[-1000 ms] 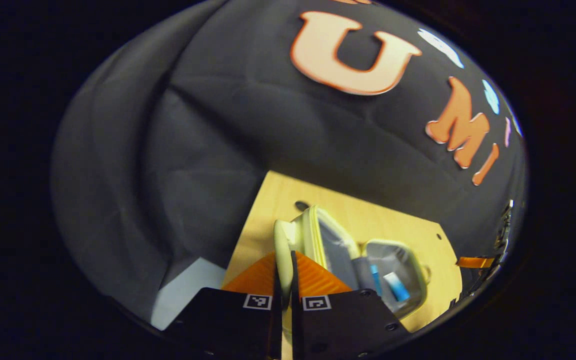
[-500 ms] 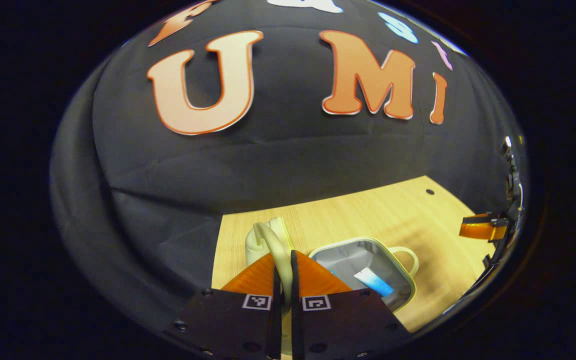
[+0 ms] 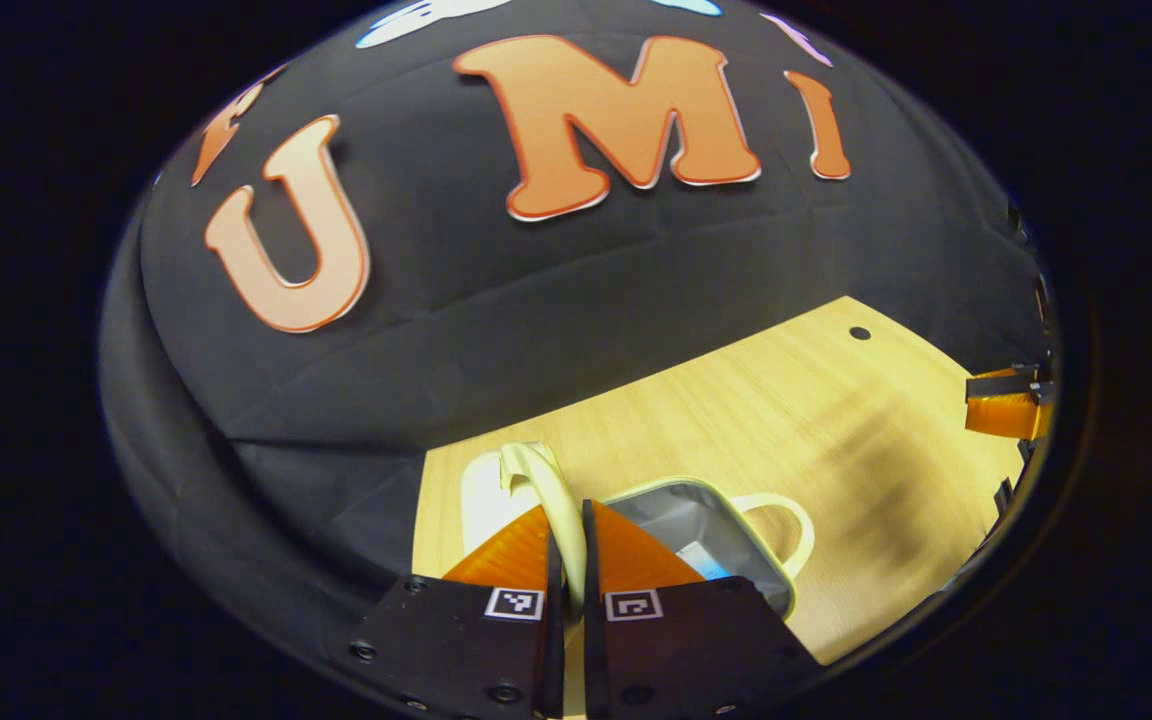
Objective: First open the suitcase, pack the skin care products into it, and then close the suitcase.
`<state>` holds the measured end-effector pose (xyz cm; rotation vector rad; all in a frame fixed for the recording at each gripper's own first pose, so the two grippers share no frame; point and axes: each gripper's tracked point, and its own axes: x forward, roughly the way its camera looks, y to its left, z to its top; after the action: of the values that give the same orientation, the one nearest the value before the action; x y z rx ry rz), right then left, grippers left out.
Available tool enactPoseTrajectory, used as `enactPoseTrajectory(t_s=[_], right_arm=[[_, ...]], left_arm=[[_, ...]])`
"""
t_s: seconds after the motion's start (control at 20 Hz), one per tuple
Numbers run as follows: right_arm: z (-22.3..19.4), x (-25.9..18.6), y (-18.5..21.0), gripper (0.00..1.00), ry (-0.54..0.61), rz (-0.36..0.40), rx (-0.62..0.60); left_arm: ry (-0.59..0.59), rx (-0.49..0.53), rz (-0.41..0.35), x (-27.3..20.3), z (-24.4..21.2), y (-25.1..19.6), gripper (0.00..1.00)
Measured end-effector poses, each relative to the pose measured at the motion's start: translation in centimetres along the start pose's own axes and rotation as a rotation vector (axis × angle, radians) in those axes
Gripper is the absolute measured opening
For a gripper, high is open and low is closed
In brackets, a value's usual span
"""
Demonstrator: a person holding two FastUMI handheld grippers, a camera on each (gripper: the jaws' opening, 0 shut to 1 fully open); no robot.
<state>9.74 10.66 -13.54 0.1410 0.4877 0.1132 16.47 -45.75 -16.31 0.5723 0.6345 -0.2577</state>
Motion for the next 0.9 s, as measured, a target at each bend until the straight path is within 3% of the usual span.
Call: enactPoseTrajectory(t_s=[0.2,0.65,0.9], right_arm=[[0.3,-1.3,-3.2,0.95,-0.006,-0.011,0.022],[-1.2,-3.2,-10.8,0.95,0.020,-0.090,0.069],[-2.6,-3.5,-12.7,0.95,0.049,-0.110,0.080]], left_arm=[[0.039,0.097,-0.012,2.6,0.1,-6.0,0.08],[0.201,0.116,-0.145,10.3,-4.9,-19.7,0.07],[0.282,0.116,-0.142,12.8,-8.6,-22.5,0.08]])
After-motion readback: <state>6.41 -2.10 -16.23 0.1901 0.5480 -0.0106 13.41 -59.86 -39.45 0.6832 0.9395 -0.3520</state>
